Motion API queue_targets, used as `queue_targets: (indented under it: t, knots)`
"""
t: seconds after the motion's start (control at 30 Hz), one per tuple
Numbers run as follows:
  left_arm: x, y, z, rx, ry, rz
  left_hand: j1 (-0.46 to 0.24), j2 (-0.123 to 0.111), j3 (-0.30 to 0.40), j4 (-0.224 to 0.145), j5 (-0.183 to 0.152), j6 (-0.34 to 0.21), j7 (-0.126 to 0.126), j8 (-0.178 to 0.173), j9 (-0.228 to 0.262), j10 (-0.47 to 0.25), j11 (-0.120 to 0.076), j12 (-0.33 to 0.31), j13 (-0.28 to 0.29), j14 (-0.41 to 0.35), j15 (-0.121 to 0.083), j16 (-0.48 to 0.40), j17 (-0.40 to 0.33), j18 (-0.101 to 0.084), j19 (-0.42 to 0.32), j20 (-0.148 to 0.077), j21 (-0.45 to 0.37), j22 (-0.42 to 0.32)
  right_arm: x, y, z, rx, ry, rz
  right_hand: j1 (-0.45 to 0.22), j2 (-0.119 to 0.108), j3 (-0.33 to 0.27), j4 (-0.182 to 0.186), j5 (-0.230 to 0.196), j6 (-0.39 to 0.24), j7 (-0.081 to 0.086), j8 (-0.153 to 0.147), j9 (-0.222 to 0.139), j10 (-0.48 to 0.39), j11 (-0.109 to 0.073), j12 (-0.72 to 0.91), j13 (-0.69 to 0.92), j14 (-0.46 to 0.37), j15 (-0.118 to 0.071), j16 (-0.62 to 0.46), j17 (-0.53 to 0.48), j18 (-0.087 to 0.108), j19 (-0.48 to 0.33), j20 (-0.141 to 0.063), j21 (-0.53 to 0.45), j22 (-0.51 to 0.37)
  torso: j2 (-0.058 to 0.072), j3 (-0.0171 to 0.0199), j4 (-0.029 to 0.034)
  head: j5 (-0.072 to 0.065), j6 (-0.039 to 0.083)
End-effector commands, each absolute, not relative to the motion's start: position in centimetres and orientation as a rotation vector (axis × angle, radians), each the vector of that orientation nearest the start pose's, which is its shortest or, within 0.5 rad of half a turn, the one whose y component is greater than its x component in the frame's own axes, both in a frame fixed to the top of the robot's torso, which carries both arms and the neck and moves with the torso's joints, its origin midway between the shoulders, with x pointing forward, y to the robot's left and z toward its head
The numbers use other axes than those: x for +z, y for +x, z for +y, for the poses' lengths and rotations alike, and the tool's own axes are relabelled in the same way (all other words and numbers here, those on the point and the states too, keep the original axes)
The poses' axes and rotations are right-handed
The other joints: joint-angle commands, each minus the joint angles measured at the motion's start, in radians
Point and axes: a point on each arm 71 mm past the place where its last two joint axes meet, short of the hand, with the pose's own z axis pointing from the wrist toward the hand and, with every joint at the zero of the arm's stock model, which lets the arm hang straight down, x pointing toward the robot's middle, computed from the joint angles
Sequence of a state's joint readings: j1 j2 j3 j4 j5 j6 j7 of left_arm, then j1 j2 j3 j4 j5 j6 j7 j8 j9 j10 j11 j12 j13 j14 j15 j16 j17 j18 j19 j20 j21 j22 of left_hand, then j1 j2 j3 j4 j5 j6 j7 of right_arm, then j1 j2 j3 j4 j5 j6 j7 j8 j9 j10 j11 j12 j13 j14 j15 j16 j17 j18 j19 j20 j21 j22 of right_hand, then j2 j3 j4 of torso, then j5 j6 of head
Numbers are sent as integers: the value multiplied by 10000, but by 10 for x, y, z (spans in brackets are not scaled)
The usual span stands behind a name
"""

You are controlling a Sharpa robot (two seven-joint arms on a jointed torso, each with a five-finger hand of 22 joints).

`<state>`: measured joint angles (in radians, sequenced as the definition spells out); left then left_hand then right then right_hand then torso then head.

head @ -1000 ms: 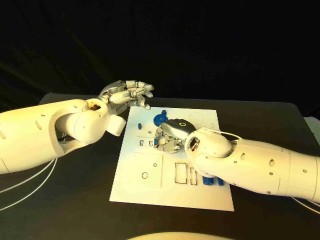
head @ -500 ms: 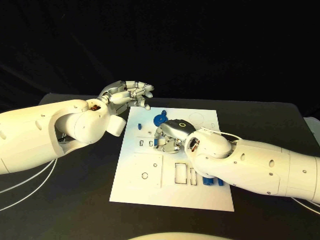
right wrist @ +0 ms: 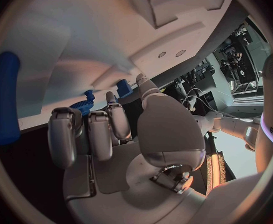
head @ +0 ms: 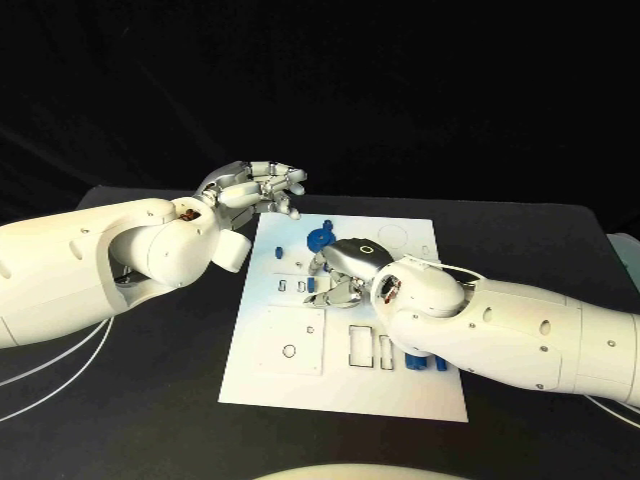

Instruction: Assemble the parts on the task board

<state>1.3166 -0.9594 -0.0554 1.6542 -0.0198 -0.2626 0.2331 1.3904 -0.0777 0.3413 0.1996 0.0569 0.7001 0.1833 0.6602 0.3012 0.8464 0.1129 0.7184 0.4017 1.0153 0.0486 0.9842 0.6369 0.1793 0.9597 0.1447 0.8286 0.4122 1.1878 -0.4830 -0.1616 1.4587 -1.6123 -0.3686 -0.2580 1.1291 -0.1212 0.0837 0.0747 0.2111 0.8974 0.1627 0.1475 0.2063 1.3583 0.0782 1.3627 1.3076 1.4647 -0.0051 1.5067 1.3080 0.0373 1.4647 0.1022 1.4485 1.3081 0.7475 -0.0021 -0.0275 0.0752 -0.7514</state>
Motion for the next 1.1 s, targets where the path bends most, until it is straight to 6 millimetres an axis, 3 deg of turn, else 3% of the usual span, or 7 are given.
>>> queue_targets:
  t: [0.03,0.23,0.33,0.43,0.6,0.87,1.1]
  knots:
    - [-130,478,223,-15528,-10603,15537,-13,-57,-6,-64,1,9,21,-64,-18,40,18,-61,-23,21,18,-50,-15,46,-63,4,1,-14,-214,451,-45,7527,-3435,15542,51,50,-307,145,84,-204,44,-96,-53,-48,50,-38,237,815,113,-62,1643,23,78,101,-36,1473,-14,8,-6,-6,12]
    - [-135,480,222,-15157,-10097,16733,-228,-164,-232,6,1,161,-101,-70,-124,733,-144,562,172,767,-116,627,622,67,203,-80,233,65,-189,442,-60,9531,-2715,14562,604,421,-361,161,212,-187,44,-10,-82,-51,53,-28,243,790,126,-130,1553,65,-12,126,-174,1371,-65,-11,-6,-45,140]
    - [-141,483,221,-14648,-9377,17865,-518,-85,-474,266,7,532,-338,-61,-215,1252,-395,1327,551,2920,-358,2898,3828,75,829,-321,818,328,-177,441,-76,10560,-2260,14763,903,666,-261,69,220,88,-35,191,-34,-92,-11,-69,205,752,82,-229,1426,121,-151,101,-366,1216,-123,-16,12,-43,137]
    - [-148,486,221,-13886,-8599,19022,-982,4,-745,706,3,774,-463,-196,-316,1679,-515,1998,931,3923,-489,4049,5657,-105,1697,-483,1924,1630,-167,441,-95,11256,-1704,15396,1133,979,-116,19,255,204,-76,302,-21,-68,-60,-62,221,756,37,-223,1441,111,-126,61,-345,1249,-168,-33,29,-43,125]
    - [-165,490,223,-10605,-6527,21528,-1659,318,-1216,883,-1,1439,-787,-266,-248,4105,-837,5455,5633,5165,-816,5432,8299,-708,3541,-825,4548,5561,-150,442,-144,11657,-88,16382,1184,1030,-148,8,239,394,-133,470,10,-12,-108,-28,265,759,-4,-226,1440,90,-74,22,-290,1310,-272,-49,-12,46,127]
    - [-178,496,213,-6925,-4191,22957,-2252,451,-1794,919,-6,1750,-1060,132,273,5119,-1088,6606,7598,5478,-1047,5767,9096,-1005,4276,-1034,5640,7421,-142,445,-199,11169,1776,16462,1229,980,-207,-31,356,426,-162,543,16,-18,-137,-48,246,764,-31,-222,1449,89,-68,-6,-294,1316,-365,-3,-45,86,53]
    - [-181,498,206,-5012,-3081,23319,-2513,499,-2135,929,-8,1757,-1172,447,691,5317,-1183,6801,8008,5489,-1135,5775,9125,-1054,4361,-1115,5832,7742,-139,453,-226,10555,2515,16228,1227,970,-239,-30,456,422,-169,572,14,-27,-145,-64,231,759,-41,-239,1427,96,-84,-19,-322,1297,-404,68,-48,83,-19]
